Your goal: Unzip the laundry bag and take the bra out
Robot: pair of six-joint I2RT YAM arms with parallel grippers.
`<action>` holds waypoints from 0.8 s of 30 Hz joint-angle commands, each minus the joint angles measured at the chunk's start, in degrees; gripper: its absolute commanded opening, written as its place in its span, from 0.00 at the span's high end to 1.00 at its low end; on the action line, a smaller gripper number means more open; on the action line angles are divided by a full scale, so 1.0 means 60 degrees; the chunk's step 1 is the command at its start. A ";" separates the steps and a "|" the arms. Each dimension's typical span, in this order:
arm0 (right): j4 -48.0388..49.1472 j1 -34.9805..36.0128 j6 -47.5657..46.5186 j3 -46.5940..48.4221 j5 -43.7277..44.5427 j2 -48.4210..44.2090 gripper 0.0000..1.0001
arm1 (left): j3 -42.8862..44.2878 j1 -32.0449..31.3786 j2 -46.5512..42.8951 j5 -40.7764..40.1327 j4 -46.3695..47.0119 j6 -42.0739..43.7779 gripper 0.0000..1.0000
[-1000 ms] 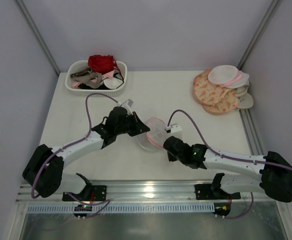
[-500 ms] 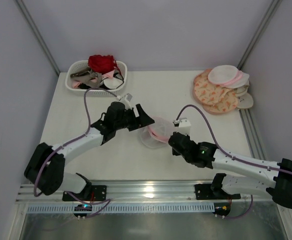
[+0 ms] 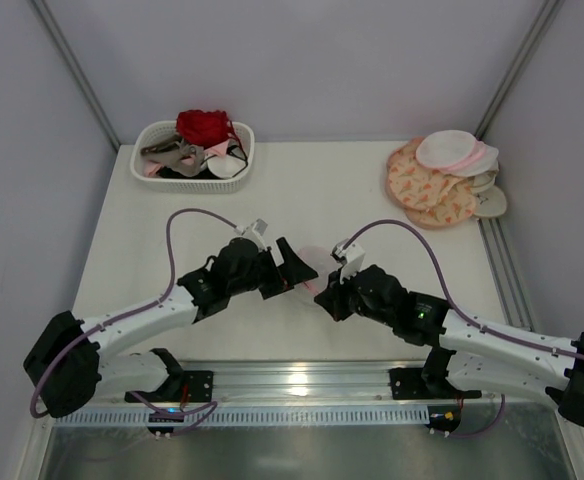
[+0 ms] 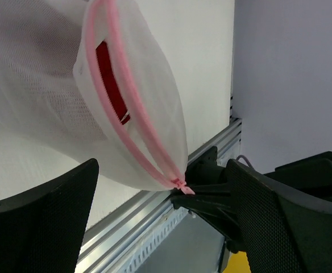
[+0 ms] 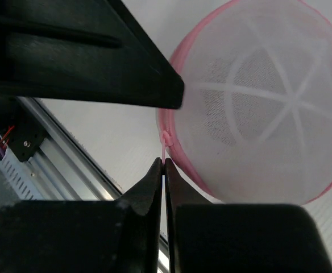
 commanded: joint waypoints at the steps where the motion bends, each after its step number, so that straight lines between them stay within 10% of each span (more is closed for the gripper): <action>1: 0.0935 -0.0019 -0.0454 0.0151 -0.1083 0.0182 0.96 | 0.0206 -0.0277 0.0516 0.0155 0.0564 -0.0506 0.06; 7: 0.0891 -0.0019 -0.0484 0.0063 -0.1112 0.0007 0.96 | 0.0251 -0.0336 0.0606 -0.0226 0.0461 -0.0580 0.16; 11: 0.0848 -0.0019 -0.0557 0.0049 -0.1449 0.0007 0.96 | 0.0368 -0.0336 0.0942 -0.0431 0.0564 -0.0550 0.79; 14: 0.0672 -0.0034 -0.0572 0.0092 -0.1391 0.0021 0.96 | 0.0514 -0.0336 0.1220 -0.0562 0.0476 -0.0550 1.00; 24: -0.0147 -0.0019 -0.0426 0.0078 -0.1303 0.0255 0.96 | 0.0501 -0.0073 0.0884 -0.1647 -0.0036 -0.0448 1.00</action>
